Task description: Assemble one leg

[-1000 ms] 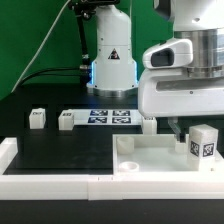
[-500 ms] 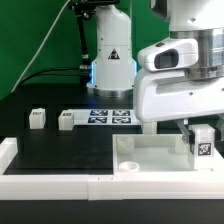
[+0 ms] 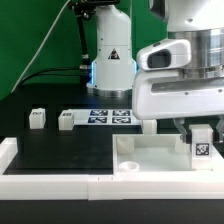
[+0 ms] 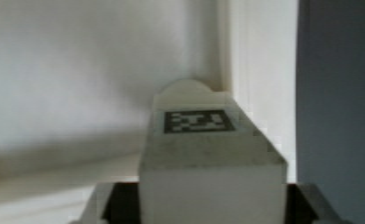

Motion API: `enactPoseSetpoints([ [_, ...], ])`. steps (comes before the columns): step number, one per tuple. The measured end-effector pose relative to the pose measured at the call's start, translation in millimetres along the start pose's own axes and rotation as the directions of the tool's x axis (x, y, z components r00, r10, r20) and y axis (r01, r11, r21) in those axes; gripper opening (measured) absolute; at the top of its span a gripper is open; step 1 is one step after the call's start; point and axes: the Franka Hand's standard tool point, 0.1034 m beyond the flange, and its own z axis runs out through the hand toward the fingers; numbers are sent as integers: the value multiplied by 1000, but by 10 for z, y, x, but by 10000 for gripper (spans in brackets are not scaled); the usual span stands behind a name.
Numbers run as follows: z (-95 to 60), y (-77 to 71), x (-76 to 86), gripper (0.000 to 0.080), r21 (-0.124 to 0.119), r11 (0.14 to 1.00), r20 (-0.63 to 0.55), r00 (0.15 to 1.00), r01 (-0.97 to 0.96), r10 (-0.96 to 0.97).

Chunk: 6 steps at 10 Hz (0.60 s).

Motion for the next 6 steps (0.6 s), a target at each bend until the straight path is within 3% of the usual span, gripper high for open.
enactPoseSetpoints([
  [3, 4, 20, 9, 294, -1, 917, 1, 917, -399, 399],
  [6, 2, 44, 22, 294, 3, 720, 9, 720, -694, 694],
])
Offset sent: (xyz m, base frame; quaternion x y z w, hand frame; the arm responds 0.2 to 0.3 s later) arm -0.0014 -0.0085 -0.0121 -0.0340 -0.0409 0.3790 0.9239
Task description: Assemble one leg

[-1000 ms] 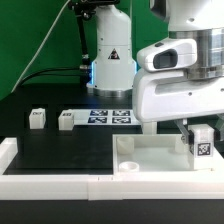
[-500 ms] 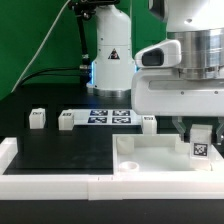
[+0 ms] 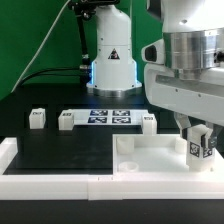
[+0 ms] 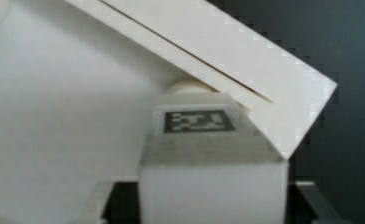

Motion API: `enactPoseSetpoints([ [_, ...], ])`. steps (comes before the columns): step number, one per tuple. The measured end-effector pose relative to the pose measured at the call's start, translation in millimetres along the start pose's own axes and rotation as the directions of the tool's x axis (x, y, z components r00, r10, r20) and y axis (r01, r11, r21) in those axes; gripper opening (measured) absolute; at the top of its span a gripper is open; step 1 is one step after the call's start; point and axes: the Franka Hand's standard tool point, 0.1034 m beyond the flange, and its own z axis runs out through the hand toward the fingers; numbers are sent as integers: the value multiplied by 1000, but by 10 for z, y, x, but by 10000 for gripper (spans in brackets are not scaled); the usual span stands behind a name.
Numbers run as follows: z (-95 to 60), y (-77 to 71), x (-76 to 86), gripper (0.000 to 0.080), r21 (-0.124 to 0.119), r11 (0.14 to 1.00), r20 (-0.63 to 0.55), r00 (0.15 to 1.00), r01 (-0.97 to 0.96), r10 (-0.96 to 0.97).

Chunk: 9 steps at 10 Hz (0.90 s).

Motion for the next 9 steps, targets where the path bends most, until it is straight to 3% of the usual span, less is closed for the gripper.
enactPoseSetpoints([
  [2, 1, 5, -10, 294, -1, 992, 3, 992, -123, 123],
  [3, 6, 5, -11, 389, -1, 995, 3, 995, -96, 96],
  [4, 6, 4, -13, 556, -1, 999, 3, 999, -41, 41],
  [5, 2, -8, -17, 556, 4, 1000, 2, 1000, -3, 3],
  [6, 2, -16, -34, 628, 3, 997, 0, 997, 82, -82],
  [9, 0, -40, -91, 648, 0, 843, -3, 843, 538, -538],
])
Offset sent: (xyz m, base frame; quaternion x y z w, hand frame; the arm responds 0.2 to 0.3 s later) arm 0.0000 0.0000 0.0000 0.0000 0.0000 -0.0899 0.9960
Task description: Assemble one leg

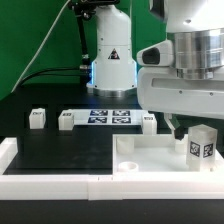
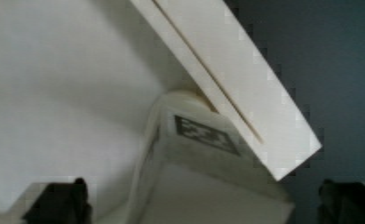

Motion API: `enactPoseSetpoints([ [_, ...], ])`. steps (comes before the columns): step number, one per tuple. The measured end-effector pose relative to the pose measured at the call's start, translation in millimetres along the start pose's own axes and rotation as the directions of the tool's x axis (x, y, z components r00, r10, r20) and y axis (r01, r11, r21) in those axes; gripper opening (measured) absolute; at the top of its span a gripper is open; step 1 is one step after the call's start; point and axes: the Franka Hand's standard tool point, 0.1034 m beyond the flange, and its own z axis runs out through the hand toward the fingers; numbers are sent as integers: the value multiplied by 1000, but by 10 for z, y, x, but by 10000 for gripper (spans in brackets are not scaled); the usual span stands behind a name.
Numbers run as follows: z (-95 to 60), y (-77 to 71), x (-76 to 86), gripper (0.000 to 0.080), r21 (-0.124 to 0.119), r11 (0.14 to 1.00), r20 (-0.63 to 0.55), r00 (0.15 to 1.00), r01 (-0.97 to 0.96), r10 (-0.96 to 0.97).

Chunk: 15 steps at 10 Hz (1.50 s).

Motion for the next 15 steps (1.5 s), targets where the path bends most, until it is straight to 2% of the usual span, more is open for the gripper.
enactPoseSetpoints([
  [2, 4, -39, -35, 649, -3, 961, 5, 961, 277, -277],
  [5, 2, 30, 3, 649, -14, 765, 22, 766, 643, -643],
  [7, 0, 62, 28, 649, -14, 676, 23, 676, 737, -737],
  [8, -5, 65, 39, 649, -22, 613, 21, 613, 790, -790],
  [9, -1, 67, 39, 520, -23, 618, 21, 619, 786, -785],
  [10, 1, 69, 39, 520, -23, 618, 21, 619, 786, -785],
  [11, 1, 68, 37, 382, -23, 624, 21, 625, 781, -781],
  [12, 1, 67, 37, 289, -23, 655, 20, 655, 756, -755],
  [13, 2, 67, 37, 289, -23, 670, 20, 670, 742, -742],
  [15, -3, 76, 50, 289, -27, 836, 11, 837, 548, -548],
])
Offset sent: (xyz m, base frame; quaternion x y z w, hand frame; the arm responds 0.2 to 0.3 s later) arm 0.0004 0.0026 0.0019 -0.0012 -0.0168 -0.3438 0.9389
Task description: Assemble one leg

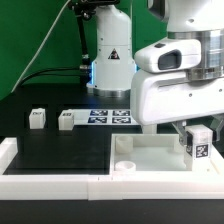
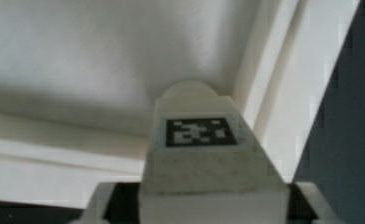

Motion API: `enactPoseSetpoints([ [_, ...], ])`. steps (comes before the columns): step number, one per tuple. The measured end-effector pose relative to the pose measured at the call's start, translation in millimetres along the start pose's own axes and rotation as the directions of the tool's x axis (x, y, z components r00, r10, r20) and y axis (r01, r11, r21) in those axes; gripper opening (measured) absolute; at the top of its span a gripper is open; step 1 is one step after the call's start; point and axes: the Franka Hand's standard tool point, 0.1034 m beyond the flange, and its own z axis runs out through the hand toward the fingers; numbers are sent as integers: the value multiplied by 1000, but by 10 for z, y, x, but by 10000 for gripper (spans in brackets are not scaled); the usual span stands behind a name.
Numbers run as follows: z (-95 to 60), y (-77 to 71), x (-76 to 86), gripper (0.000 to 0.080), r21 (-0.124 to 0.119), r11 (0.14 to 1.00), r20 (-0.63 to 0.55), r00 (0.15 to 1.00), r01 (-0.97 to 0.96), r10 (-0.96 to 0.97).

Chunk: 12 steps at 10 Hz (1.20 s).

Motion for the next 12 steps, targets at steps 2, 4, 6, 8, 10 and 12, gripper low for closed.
enactPoseSetpoints([
  [2, -4, 0, -3, 289, -5, 952, -1, 952, -305, 305],
  [4, -3, 60, -21, 289, -29, 854, -7, 855, -519, 519],
  [6, -15, 109, -40, 302, -55, 761, -31, 763, -646, 646],
  [8, -31, 182, -56, 302, -84, 691, -58, 696, -718, 716],
  [10, -32, 230, -66, 307, -95, 670, -66, 676, -736, 734],
  [12, -31, 223, -67, 598, -94, 670, -66, 676, -736, 734],
])
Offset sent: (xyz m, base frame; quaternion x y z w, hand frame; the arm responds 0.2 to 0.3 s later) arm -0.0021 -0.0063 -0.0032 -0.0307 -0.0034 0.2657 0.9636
